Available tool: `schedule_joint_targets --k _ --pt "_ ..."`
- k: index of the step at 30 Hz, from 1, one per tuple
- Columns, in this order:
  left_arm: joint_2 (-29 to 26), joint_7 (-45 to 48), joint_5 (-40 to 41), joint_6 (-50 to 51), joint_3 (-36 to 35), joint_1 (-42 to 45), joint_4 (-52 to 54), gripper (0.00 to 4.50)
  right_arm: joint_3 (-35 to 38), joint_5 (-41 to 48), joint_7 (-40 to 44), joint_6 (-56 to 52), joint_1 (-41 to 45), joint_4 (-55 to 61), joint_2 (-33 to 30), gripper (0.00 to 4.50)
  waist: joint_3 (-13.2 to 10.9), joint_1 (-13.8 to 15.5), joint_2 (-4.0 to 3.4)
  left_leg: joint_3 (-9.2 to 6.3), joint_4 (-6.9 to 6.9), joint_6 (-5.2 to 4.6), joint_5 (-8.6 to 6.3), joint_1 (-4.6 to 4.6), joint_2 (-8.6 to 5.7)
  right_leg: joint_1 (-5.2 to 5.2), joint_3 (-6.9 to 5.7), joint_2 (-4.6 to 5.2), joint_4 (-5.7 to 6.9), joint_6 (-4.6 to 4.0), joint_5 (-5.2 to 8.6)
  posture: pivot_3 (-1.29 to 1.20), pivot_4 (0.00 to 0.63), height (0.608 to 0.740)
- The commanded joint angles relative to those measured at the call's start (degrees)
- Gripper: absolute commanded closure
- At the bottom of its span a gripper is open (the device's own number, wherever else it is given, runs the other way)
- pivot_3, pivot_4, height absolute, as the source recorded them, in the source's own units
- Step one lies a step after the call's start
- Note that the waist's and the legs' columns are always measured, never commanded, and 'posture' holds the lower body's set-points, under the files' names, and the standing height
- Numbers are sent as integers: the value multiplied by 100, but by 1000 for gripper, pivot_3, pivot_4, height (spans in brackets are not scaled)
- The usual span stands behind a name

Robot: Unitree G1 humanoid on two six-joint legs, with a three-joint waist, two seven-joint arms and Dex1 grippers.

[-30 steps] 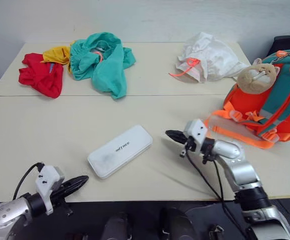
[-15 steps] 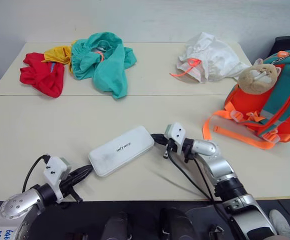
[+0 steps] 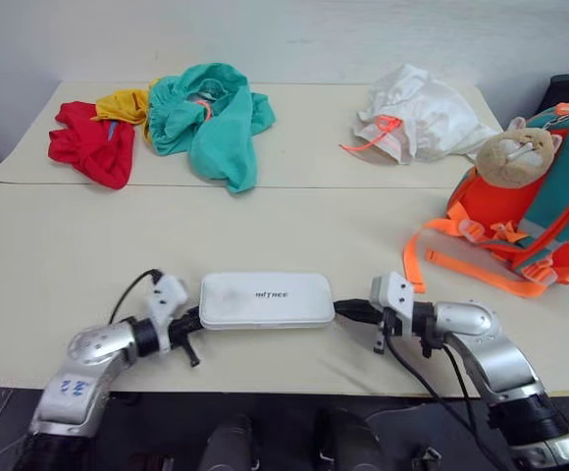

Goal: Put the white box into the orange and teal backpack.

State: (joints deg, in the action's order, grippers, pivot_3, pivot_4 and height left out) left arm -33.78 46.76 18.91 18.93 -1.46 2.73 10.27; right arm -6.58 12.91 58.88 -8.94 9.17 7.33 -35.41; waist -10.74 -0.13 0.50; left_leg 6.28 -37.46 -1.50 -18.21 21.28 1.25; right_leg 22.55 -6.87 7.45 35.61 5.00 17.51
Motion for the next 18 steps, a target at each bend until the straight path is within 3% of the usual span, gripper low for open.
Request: schedule_joint_targets --k 1,7,14,18 --pt "31 84 -79 -80 153 113 -113 4482 253 152 -64 -44 -151 315 -138 4500 0 -13 0 4 0 0 0 -2 0 0 2 -1 -2 0 0 0 150 740" --pt "-144 43 -247 114 188 108 -157 4482 662 163 -208 52 -684 376 -354 4500 0 25 0 4 -9 -2 0 -3 0 -3 2 -1 -6 1 0 0 150 740" --pt "-989 471 87 194 -665 -868 17 4482 748 100 -259 194 -641 214 -369 4500 1 -152 -1 12 -2 12 -1 -19 23 -2 12 -18 -3 -4 2 0 150 740" --pt "-881 356 411 180 -1112 -1008 47 4482 711 44 -263 371 -457 1 -317 4500 1 -145 -1 13 0 13 -1 -20 24 1 15 -18 -2 -5 3 0 150 740"
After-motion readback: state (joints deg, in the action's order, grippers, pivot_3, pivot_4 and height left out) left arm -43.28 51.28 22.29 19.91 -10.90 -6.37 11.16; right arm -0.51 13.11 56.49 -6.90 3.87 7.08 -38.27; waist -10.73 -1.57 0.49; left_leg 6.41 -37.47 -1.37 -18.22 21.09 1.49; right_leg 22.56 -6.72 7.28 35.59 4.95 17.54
